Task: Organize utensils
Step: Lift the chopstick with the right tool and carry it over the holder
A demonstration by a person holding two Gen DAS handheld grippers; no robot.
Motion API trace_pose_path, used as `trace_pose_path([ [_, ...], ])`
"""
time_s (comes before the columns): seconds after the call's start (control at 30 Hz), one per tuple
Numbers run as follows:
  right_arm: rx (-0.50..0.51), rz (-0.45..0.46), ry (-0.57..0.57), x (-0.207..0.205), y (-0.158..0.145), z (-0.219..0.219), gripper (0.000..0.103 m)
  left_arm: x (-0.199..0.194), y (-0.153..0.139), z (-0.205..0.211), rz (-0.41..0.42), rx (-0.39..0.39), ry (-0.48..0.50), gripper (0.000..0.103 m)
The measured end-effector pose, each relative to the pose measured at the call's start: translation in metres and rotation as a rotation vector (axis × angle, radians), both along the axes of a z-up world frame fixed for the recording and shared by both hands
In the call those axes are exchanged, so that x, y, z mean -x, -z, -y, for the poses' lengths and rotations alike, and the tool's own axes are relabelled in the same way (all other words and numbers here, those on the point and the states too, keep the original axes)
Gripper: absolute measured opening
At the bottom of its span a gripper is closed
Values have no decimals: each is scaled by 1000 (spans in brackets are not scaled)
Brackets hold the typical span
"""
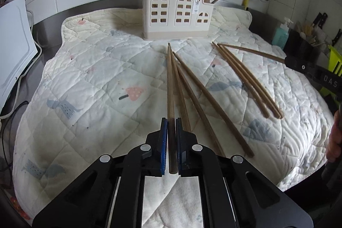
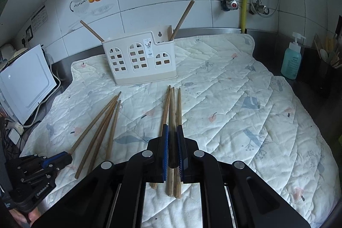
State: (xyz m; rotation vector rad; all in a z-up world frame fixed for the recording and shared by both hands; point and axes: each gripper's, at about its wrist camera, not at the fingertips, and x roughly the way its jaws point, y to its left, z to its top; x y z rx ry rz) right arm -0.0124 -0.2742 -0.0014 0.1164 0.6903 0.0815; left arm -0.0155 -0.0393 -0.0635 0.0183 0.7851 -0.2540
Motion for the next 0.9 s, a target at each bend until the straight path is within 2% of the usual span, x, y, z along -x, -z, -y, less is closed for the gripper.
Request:
trace_pose_path([
  [0.27,14,60,-12,-1,-22,1,7,-3,-35,-12,108,68,9,5],
  [0.63,25,121,-67,-23,-59,6,7,-24,-61,-21,134,131,20,5],
  [0.9,38,153,-111,-34,-85,5,7,-31,-84,-24,196,146,32,5],
])
